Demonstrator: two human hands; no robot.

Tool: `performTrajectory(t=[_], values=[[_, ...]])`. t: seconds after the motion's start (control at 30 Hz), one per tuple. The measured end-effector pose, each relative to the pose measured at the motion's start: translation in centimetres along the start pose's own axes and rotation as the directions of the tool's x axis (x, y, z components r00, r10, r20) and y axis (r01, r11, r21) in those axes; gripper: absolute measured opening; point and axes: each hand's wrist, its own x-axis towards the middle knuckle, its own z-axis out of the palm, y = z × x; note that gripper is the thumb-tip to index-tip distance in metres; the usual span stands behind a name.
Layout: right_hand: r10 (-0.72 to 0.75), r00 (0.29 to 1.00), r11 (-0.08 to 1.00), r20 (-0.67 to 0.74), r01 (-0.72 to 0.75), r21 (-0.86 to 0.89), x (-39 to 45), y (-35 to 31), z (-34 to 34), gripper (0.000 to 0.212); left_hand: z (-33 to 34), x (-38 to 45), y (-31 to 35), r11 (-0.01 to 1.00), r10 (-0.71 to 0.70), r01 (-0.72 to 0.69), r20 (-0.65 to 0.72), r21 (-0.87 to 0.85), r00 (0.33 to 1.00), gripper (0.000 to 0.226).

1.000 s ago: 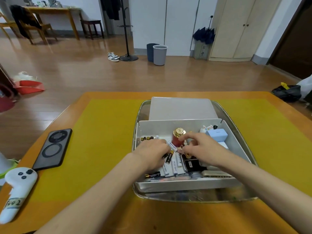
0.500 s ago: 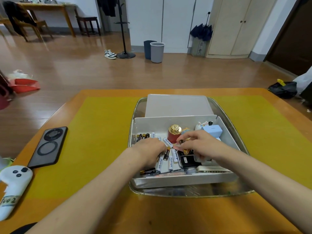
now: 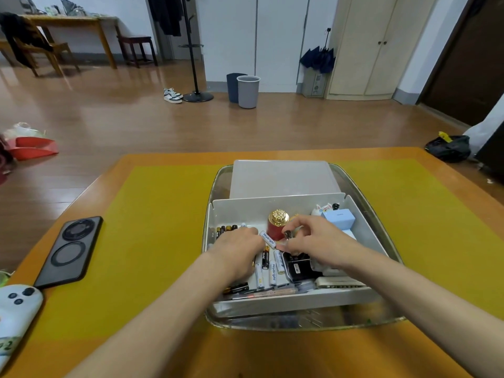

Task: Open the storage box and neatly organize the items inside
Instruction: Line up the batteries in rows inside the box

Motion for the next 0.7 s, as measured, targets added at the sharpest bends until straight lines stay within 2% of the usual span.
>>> performTrajectory(t=[0.3, 0.47, 0.6, 0.7], values=[[0.012, 1.0, 1.0, 0.004, -0.012, 0.008, -0.2, -0.7, -0.2, 0.03, 0.0, -0.4, 0.3, 0.999, -0.043, 0.043, -0.001, 0.007, 0.999, 0.018], [0.039, 0.999, 0.99, 0.009, -0.04, 0.133, -0.8, -1.0, -0.6, 0.033, -0.5, -1.1, 0.5, 0.999, -0.008, 0.01, -0.04, 0.039, 0.999, 0.023], [0.111, 0.99, 0.952, 0.089, -0.132, 0.275, -1.2, -1.4, -1.0, 0.035, -2.2, -1.5, -1.2, 0.994, -0.063, 0.051, -0.13, -0.093, 0.99, 0.036], [0.116, 0.985, 0.934, 0.13, -0.153, 0.323, -1.1, -1.8, -0.9, 0.046, -4.0, -2.1, -3.3, 0.983, -0.127, 0.1, -0.181, -0.154, 0.975, 0.039]])
